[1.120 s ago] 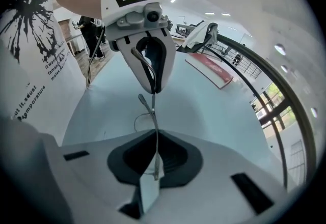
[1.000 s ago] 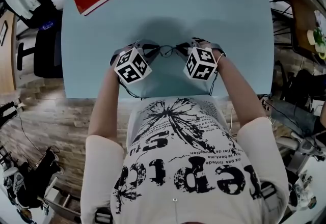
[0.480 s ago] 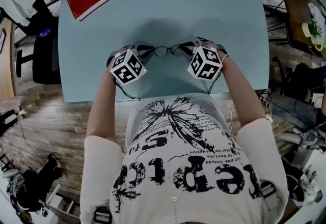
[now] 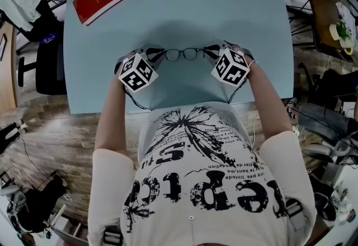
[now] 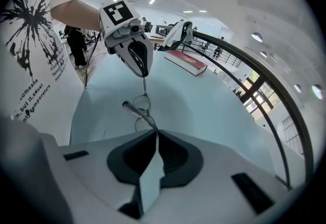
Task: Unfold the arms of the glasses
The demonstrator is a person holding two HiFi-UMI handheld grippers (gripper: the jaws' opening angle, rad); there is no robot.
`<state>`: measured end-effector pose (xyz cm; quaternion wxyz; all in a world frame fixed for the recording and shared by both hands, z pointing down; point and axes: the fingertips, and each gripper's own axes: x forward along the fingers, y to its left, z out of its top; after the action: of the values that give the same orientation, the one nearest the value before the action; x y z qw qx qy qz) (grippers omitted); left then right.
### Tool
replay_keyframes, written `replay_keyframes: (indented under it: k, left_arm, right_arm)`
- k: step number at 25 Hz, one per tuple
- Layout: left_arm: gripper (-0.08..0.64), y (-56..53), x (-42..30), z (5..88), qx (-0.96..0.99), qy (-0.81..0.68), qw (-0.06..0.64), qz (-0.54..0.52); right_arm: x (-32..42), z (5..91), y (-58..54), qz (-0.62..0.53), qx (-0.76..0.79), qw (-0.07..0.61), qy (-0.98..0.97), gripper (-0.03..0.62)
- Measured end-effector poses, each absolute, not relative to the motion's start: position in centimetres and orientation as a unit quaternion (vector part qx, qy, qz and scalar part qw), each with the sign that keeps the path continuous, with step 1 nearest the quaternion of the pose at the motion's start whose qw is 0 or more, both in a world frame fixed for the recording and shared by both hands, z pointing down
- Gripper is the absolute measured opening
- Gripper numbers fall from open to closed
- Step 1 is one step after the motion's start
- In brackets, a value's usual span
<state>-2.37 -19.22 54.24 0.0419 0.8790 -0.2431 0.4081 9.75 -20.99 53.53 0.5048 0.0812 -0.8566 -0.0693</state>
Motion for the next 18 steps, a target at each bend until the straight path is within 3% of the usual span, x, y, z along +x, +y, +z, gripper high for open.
replay_keyframes:
  k: [18]
  left_arm:
    - [0.028, -19.53, -2.29, 53.76, 0.879, -0.292, 0.072, 0.370]
  right_arm:
    - [9.34, 53.13, -20.94, -0.082, 0.101, 0.503, -0.854, 0.029]
